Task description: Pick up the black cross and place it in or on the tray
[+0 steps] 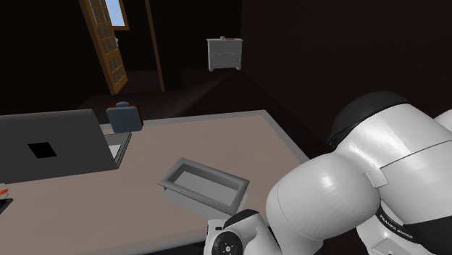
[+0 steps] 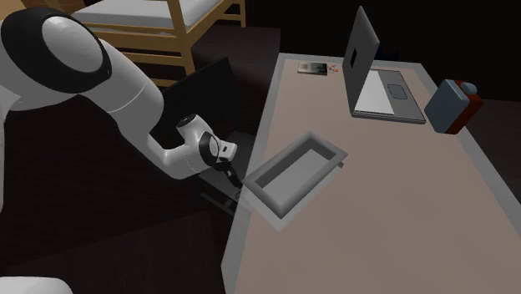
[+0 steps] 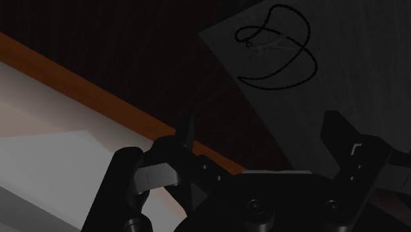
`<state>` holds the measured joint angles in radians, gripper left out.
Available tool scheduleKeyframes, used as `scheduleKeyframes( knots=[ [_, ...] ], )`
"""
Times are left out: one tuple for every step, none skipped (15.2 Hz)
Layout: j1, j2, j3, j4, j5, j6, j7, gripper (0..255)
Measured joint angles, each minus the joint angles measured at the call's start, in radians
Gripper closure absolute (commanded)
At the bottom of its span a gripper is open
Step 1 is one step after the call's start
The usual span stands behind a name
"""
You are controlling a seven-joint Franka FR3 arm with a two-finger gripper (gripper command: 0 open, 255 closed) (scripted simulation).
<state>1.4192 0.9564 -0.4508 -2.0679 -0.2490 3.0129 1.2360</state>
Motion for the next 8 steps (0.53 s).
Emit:
scheduleKeyframes(
  knots=[
    [0.0, 0.0, 0.0, 0.0, 0.0, 0.0, 0.0, 255],
    [0.0, 0.0, 0.0, 0.0, 0.0, 0.0, 0.0, 255],
    [0.0, 0.0, 0.0, 0.0, 0.0, 0.0, 0.0, 255],
    [0.0, 0.0, 0.0, 0.0, 0.0, 0.0, 0.0, 255],
    [0.0, 0.0, 0.0, 0.0, 0.0, 0.0, 0.0, 255],
    [0.0, 0.0, 0.0, 0.0, 0.0, 0.0, 0.0, 255],
    [0.0, 0.0, 0.0, 0.0, 0.0, 0.0, 0.0, 255],
    [0.0, 0.0, 0.0, 0.0, 0.0, 0.0, 0.0, 255]
  ],
)
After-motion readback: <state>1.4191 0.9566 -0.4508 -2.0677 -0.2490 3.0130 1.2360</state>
